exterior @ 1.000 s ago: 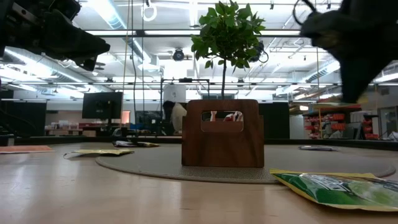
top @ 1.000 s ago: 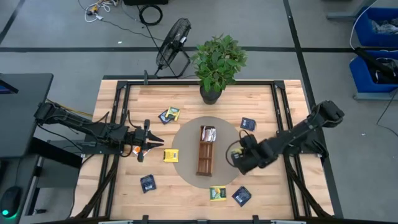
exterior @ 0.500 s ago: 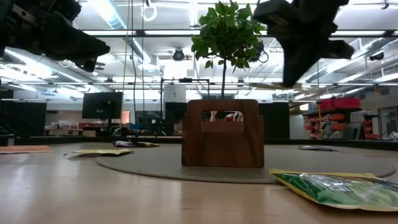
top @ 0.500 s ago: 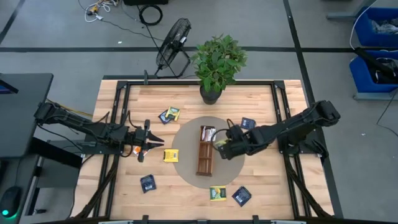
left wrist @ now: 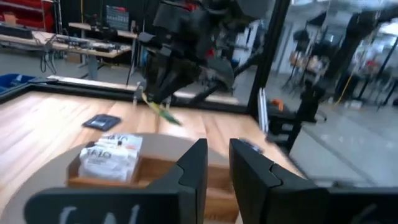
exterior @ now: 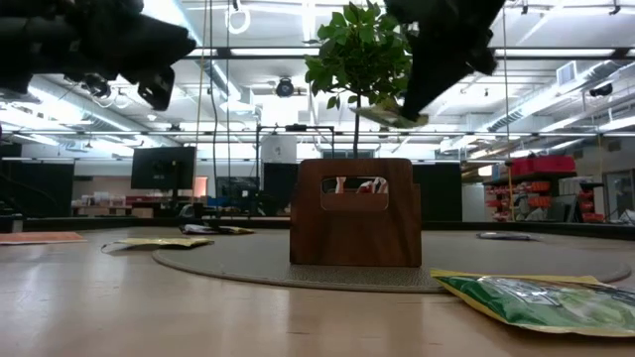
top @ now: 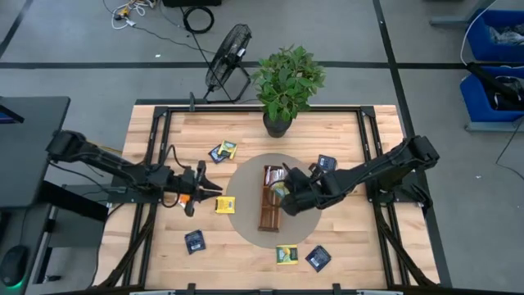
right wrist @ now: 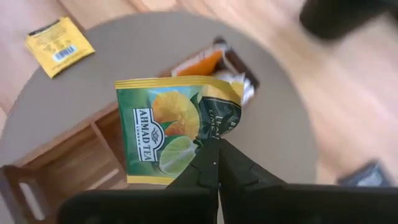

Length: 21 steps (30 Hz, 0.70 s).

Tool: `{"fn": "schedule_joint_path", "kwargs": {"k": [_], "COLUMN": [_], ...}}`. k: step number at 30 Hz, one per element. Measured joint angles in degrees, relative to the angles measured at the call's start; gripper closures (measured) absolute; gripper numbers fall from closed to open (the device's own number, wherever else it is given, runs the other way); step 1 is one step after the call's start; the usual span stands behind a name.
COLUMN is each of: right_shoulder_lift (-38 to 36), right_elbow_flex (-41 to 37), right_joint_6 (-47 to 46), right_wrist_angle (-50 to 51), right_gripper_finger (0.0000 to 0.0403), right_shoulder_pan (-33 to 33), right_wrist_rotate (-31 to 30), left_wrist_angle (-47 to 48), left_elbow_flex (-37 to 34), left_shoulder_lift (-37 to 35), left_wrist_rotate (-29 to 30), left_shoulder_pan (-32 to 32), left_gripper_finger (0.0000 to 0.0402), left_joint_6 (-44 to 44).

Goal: Pick & Place Tea
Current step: Put the yellow tea bag into the middle compartment of the middle section wooden organizer

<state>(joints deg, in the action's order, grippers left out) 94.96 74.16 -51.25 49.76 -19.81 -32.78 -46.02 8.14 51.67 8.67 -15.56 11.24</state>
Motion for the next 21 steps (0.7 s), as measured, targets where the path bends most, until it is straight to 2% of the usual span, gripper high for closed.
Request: {"fn": "schedule_joint_path", "kwargs": {"k": [5,14,21], "right_shoulder_lift": [0.0,0.0,0.0], "right_elbow_flex": [0.2,0.2,0.2], "right_joint_6": [10.9,23.3,28.0], "right_wrist_angle": [-1.5,-9.0,-10.6], "right_gripper_finger": [0.0403,0.0403,0.0403], "right_shoulder_pan": [-0.8,0.0,0.4], "right_wrist_rotate": [-5.0,-7.1,-9.0], "left_wrist_angle": [-8.4,-4.6,-1.7], "left_elbow_flex": [0.9,12.7,19.8], "left_shoulder_lift": [5.8,18.9,26.6], "left_wrist_rotate": [0.6,1.4,1.3], "left_shoulder_pan": [0.1,3.7,5.9], "left_gripper_finger": [0.03,0.0198,0.0184], "left_joint_6": [2.3,2.7,3.1]}}
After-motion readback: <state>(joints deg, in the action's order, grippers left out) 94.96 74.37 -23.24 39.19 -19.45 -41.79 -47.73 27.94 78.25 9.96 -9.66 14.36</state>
